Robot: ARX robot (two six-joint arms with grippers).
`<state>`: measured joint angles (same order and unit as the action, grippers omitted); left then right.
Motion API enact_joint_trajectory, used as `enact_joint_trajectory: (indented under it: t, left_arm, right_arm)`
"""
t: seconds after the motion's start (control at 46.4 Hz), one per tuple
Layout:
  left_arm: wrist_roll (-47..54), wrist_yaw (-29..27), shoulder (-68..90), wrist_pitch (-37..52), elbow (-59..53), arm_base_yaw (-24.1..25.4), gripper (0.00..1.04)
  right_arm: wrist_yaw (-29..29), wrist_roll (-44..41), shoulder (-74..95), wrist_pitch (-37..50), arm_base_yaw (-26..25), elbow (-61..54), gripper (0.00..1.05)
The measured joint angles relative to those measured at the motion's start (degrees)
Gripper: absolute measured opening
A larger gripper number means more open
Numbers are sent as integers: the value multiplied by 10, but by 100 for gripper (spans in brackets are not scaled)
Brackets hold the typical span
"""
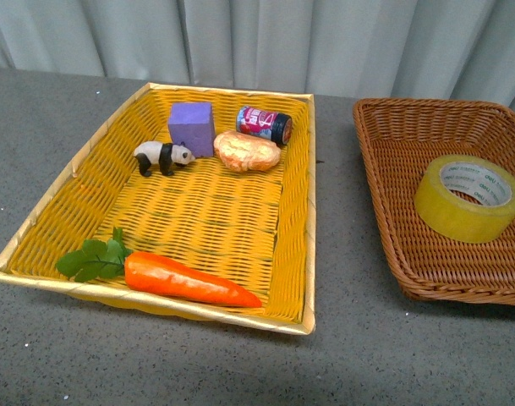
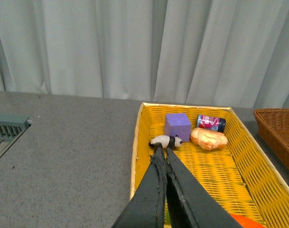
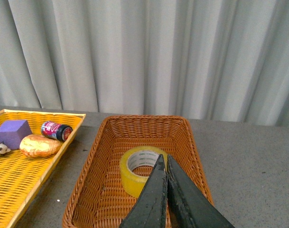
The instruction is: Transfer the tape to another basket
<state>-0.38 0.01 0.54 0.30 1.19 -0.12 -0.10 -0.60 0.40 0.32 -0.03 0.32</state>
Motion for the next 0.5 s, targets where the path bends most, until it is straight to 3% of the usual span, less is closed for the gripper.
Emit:
enact_joint_trajectory:
  t: [0.108,0.151,0.302,0.496]
  left_arm:
    - [0,0,-2,-1,0,0,4]
    - [0,0,-2,-2,0,0,11]
    - [0,0,-3,-2,0,0,47]
    - [0,0,-3,-2,0,0,75]
  right_arm:
    - [0,0,-2,-2,0,0,1]
    - [0,0,-2,-2,0,0,3]
    - [0,0,-2,-2,0,0,38]
    - [0,0,-2,-2,0,0,67]
